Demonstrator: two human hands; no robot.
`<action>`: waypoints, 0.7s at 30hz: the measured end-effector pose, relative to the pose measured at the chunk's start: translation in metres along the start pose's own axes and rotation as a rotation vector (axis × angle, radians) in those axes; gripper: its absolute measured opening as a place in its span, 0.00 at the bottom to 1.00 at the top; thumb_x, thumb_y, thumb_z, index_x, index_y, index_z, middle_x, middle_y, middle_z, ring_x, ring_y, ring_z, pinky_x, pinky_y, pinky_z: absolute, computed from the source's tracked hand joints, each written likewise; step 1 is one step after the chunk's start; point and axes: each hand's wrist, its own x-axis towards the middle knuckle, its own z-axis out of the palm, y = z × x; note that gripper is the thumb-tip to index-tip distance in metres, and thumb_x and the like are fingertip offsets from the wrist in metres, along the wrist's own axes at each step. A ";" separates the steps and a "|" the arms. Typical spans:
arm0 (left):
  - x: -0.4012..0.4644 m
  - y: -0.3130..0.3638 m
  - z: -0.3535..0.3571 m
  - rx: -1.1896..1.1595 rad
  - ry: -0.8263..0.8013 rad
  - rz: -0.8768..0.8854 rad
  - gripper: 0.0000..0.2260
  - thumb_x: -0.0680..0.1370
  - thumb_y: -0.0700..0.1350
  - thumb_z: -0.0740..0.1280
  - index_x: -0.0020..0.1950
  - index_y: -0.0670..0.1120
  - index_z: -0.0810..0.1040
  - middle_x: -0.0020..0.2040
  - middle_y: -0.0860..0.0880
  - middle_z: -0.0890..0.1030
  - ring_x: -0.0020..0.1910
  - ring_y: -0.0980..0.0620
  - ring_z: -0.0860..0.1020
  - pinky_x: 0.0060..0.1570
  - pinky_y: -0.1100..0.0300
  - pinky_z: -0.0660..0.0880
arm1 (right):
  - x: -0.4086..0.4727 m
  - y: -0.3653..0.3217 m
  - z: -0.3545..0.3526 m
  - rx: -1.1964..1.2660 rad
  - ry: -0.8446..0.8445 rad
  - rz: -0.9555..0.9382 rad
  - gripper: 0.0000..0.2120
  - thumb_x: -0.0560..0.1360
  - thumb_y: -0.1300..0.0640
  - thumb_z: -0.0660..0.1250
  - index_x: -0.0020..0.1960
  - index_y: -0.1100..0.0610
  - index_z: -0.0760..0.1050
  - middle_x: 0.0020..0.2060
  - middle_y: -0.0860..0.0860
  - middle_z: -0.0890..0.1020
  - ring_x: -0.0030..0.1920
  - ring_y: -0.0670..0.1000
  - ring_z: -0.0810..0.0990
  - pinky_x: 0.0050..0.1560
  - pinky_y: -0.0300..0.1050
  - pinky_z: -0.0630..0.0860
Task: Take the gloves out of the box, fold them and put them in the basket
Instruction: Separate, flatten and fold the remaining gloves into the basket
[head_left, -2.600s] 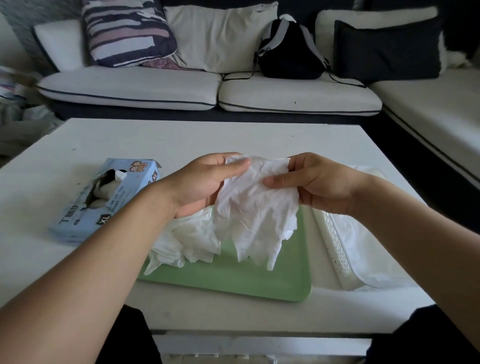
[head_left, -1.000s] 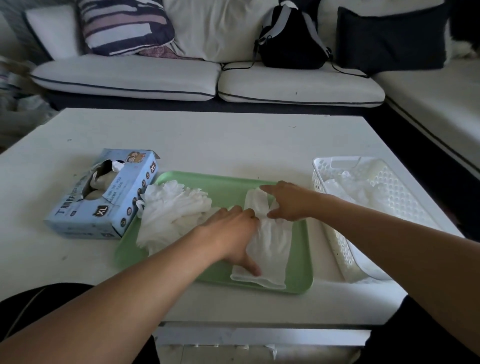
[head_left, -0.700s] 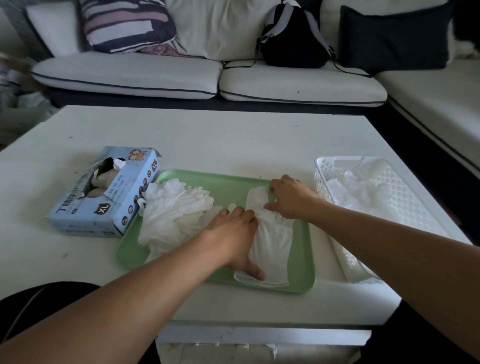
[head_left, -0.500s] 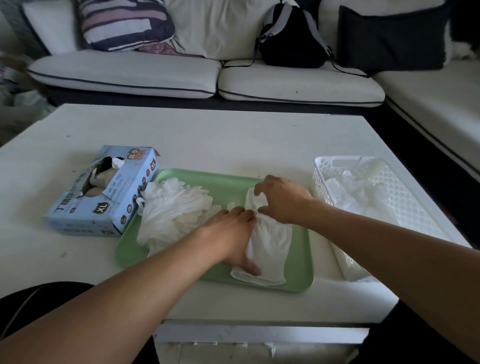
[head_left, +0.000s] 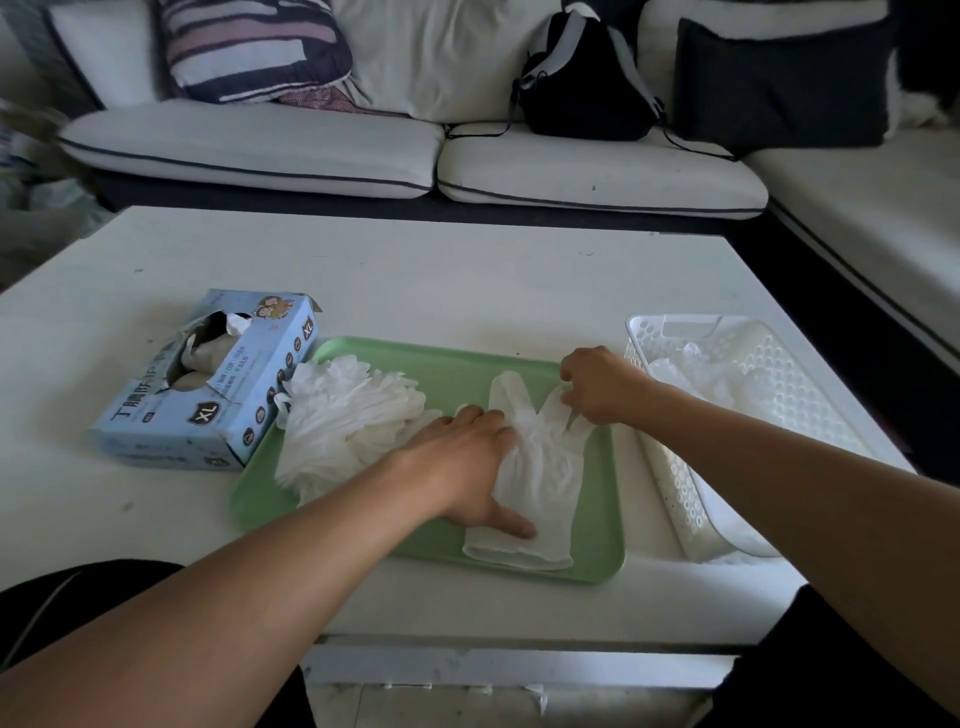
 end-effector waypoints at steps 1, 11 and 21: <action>0.001 -0.001 -0.001 -0.021 0.018 -0.010 0.46 0.68 0.76 0.66 0.75 0.48 0.65 0.75 0.49 0.66 0.73 0.46 0.63 0.70 0.46 0.66 | 0.002 0.002 0.001 -0.001 -0.006 0.004 0.14 0.77 0.55 0.69 0.59 0.62 0.77 0.56 0.58 0.81 0.55 0.60 0.80 0.53 0.49 0.78; 0.010 -0.003 -0.002 -0.060 0.010 0.036 0.47 0.71 0.70 0.71 0.81 0.47 0.58 0.82 0.50 0.57 0.80 0.49 0.55 0.78 0.49 0.56 | 0.014 0.001 0.010 0.119 0.195 -0.017 0.15 0.71 0.69 0.63 0.56 0.59 0.77 0.55 0.57 0.76 0.52 0.61 0.78 0.50 0.53 0.79; 0.012 -0.004 0.000 -0.035 0.013 0.026 0.48 0.70 0.71 0.71 0.82 0.49 0.57 0.83 0.48 0.56 0.80 0.49 0.56 0.78 0.50 0.55 | 0.024 -0.018 0.023 0.258 0.099 -0.181 0.12 0.79 0.57 0.65 0.60 0.51 0.82 0.62 0.51 0.79 0.62 0.53 0.77 0.61 0.50 0.76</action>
